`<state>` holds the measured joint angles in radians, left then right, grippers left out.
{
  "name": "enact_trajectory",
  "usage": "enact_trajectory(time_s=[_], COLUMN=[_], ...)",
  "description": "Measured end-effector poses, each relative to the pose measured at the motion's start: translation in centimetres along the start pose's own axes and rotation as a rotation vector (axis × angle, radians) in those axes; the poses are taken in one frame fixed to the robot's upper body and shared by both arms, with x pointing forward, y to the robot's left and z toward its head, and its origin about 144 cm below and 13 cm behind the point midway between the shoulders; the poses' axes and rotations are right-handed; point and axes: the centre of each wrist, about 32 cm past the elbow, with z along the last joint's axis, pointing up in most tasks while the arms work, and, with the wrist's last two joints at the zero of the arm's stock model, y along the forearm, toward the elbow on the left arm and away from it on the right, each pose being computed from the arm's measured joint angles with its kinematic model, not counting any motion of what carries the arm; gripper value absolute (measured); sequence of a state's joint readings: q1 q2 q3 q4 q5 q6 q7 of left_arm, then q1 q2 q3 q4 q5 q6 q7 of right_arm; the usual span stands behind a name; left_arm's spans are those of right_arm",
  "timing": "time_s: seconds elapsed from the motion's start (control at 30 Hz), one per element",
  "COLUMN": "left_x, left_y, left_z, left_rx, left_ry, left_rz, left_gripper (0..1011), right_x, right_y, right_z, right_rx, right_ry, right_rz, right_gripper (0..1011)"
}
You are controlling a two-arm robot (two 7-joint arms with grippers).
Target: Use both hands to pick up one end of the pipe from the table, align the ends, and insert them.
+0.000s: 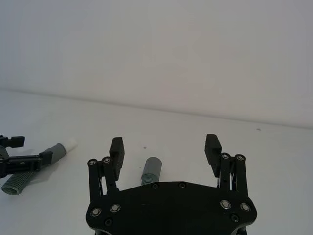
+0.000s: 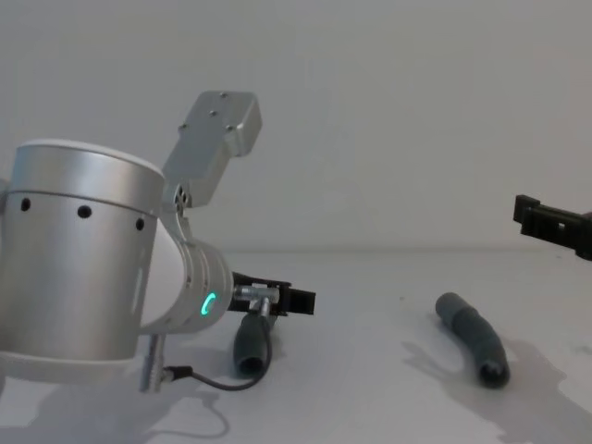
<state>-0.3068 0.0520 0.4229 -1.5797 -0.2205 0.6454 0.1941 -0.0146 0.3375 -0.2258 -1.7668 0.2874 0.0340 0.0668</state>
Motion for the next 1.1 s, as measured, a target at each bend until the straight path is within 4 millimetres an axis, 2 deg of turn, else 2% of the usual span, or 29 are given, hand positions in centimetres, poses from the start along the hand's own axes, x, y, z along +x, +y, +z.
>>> enact_trajectory(time_s=[0.9, 1.1], left_x=[0.4, 0.3], left_y=[-2.1, -2.6], left_z=[-0.3, -0.4], left_rx=[0.072, 0.084], left_ry=[0.036, 0.033], left_rz=[-0.015, -0.022], left_gripper=[1001, 881], right_x=[0.0, 0.0], right_y=[0.0, 0.0], right_z=[0.0, 0.0], right_rx=[0.000, 0.000], right_ry=[0.000, 0.000], right_rz=[0.000, 0.000], right_gripper=[1004, 1004])
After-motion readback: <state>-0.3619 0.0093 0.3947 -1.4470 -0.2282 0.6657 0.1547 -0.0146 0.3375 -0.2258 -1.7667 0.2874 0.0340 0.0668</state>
